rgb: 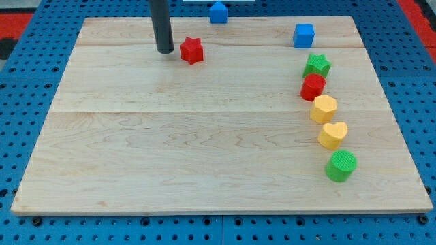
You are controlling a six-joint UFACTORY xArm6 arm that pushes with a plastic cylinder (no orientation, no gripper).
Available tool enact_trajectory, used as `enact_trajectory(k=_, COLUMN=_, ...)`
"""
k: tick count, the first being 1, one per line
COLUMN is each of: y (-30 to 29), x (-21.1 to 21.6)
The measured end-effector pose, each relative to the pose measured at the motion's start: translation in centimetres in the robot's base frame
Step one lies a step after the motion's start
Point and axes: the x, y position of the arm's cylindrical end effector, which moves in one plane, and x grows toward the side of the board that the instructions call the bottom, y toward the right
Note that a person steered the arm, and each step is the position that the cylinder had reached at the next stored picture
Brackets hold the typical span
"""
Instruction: Move the red star towards right side
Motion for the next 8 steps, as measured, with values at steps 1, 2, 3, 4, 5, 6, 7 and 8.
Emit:
enact_trajectory(k=1, y=5.6, x=0.4)
enact_trajectory(k=2, y=5.5, x=0.0)
enact_trajectory(k=3, y=5.1, x=-3.0)
enact_trajectory(k=4, y=9.9, x=-3.1)
enact_trajectory(k=5, y=13.7, x=-1.7)
enact_trajectory(k=6, y=10.7, x=-1.2)
enact_trajectory(k=7, y=12.8, x=1.5)
enact_trajectory(k=8, y=13.6, x=1.7)
